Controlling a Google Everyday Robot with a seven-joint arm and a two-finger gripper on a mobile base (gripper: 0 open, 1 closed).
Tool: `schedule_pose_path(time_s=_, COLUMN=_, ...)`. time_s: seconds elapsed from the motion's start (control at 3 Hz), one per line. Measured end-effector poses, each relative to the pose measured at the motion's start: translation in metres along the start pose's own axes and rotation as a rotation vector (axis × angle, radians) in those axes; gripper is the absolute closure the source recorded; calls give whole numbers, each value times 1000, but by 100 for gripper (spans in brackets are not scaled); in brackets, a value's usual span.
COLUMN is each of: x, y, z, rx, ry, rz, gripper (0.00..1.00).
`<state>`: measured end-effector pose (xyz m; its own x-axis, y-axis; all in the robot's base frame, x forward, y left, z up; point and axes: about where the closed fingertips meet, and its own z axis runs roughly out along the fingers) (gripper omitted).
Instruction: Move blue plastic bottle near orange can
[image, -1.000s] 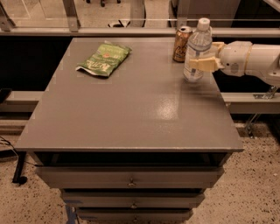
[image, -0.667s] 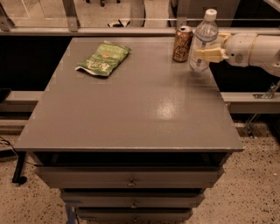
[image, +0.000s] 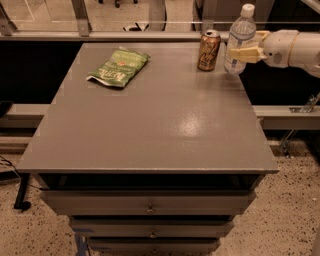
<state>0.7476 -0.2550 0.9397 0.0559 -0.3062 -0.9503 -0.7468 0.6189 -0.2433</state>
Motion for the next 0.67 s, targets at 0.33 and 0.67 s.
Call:
schedule_pose_path(time_s=0.33, x=3, y=-17, z=7, rx=17, ry=-8, rz=1, gripper=100)
schedule_pose_path(time_s=0.67, x=4, y=-27, z=14, rx=27, ry=-17, rz=9, gripper=100)
